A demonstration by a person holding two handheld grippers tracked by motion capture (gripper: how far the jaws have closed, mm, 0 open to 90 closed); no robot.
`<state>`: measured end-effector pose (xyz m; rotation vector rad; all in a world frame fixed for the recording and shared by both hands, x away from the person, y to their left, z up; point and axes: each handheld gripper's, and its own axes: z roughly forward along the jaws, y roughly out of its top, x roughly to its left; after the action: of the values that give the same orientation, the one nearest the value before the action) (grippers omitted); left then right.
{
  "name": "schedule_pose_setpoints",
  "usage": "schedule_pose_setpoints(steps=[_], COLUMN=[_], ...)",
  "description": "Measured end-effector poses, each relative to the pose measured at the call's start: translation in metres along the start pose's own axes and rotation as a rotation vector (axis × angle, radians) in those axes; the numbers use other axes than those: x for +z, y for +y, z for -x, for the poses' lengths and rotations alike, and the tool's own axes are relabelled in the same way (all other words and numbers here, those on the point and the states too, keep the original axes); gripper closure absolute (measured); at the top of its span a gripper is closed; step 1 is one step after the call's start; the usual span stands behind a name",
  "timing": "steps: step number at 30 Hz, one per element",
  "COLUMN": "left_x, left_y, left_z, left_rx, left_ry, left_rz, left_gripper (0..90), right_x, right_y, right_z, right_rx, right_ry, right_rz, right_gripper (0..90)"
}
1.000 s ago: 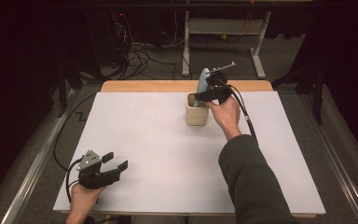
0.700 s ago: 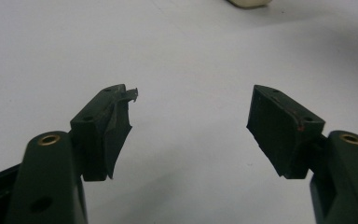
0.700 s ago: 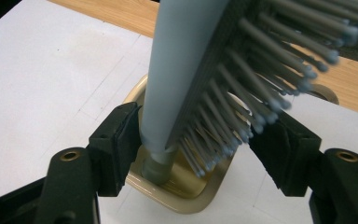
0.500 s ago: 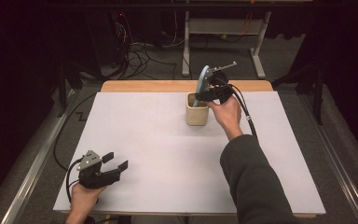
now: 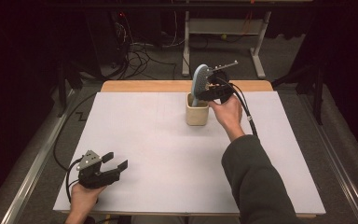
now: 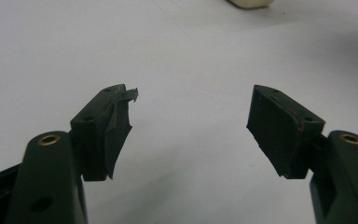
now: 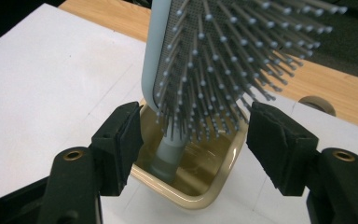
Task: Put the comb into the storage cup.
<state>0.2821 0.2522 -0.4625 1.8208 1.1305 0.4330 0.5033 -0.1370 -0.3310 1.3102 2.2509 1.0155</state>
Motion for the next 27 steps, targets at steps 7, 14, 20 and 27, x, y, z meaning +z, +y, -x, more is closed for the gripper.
schedule_pose_setpoints(steps=[7, 14, 20, 27], left_x=[0.000, 0.000, 0.001, 0.000], left_y=[0.000, 0.000, 0.000, 0.000], left_z=[0.001, 0.001, 0.001, 0.001], left_rx=[0.002, 0.001, 0.001, 0.001], left_ry=[0.001, 0.000, 0.001, 0.001], left_rz=[-0.001, -0.002, -0.003, -0.002], left_gripper=[30.2, 30.2, 30.2, 30.2], right_x=[-0.007, -0.011, -0.015, -0.022], right_y=[0.000, -0.004, -0.007, -0.009], right_z=[0.000, 0.002, 0.006, 0.004], right_rx=[-0.013, -0.023, -0.029, -0.040], right_ry=[-0.002, -0.011, -0.017, -0.011], right_rz=[0.016, 0.032, 0.039, 0.048], right_gripper=[36.1, 36.4, 36.1, 35.7])
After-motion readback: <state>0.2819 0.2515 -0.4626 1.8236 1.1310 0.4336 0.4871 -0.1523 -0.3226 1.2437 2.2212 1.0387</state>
